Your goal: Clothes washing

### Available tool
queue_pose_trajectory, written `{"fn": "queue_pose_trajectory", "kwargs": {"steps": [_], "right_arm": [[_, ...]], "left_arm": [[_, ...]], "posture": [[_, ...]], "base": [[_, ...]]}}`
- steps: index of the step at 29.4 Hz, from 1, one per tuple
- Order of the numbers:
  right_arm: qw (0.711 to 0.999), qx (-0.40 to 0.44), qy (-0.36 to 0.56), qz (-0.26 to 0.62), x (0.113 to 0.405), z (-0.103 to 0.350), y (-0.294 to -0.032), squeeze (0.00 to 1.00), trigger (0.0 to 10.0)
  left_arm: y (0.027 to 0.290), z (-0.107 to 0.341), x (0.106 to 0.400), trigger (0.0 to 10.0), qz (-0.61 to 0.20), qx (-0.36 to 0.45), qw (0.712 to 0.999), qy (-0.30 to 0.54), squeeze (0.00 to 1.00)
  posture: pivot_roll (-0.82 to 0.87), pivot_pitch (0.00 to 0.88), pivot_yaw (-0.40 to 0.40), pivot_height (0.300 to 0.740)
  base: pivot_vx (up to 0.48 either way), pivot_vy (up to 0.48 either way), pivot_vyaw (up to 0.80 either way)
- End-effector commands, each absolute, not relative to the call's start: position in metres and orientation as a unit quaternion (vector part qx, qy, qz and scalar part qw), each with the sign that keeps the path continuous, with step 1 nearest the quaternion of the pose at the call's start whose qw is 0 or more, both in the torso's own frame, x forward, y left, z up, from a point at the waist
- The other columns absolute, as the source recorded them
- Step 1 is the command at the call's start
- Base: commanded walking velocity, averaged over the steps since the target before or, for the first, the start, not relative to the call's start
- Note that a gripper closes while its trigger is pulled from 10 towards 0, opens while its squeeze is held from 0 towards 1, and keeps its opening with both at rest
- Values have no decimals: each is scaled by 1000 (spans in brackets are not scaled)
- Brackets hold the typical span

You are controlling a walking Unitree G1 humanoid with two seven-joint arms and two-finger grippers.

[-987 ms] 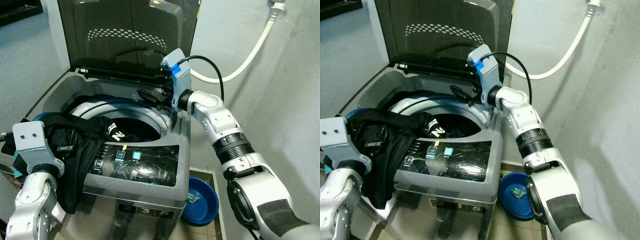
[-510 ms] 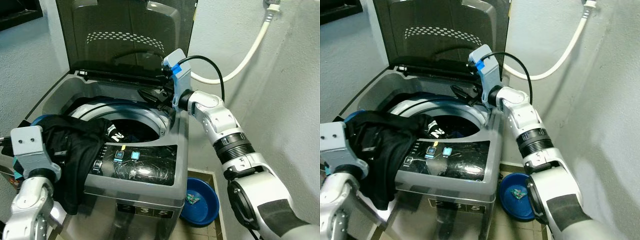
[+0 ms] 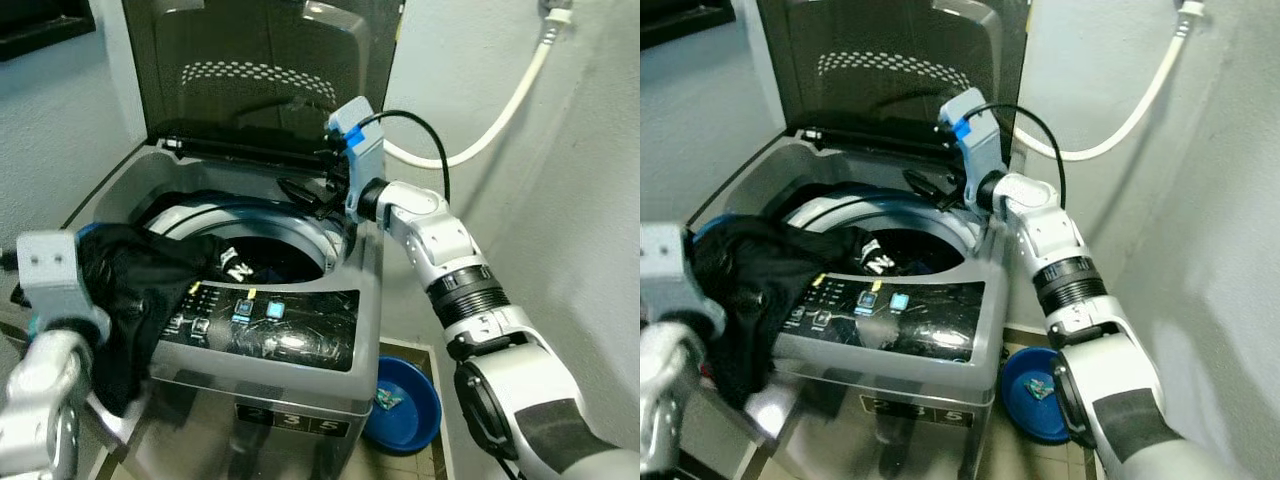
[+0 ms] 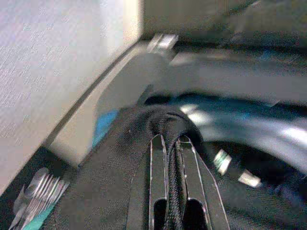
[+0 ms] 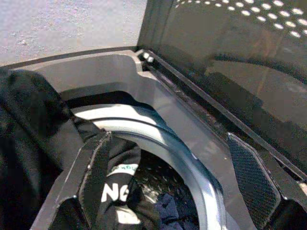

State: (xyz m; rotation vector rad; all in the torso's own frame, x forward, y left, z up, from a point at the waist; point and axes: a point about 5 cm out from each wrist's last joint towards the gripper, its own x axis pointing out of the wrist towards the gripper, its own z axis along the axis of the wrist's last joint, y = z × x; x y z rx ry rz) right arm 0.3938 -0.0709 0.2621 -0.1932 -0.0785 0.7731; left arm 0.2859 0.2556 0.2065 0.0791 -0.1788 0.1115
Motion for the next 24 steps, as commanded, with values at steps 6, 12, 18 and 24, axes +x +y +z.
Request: {"fn": "queue_pose_trajectory", "kwargs": {"steps": [6,12,18,24], "right_arm": [[923,-87,-35,374,394,262,-70,1000,10000],[925,-83,-34,369,393,259,-72,1000,10000],[925,-83,-32,368,393,258,-74,1000,10000],[922,-86,-24,377,392,255,-71,1000,10000]], "left_arm": [[235,302,318,0,-51,128,962,-236,0],[233,350,324,10000,-25,254,914,-316,1000],[224,316,327,10000,-66,260,922,-278,1000],[224,275,324,10000,-76,261,936,-222,1000]], "posture": [[187,0,-64,740],[173,0,-50,740],[174,0,-57,740],[186,0,-71,740]], "base": [[0,0,0],[0,0,0],[0,0,0],[0,0,0]]}}
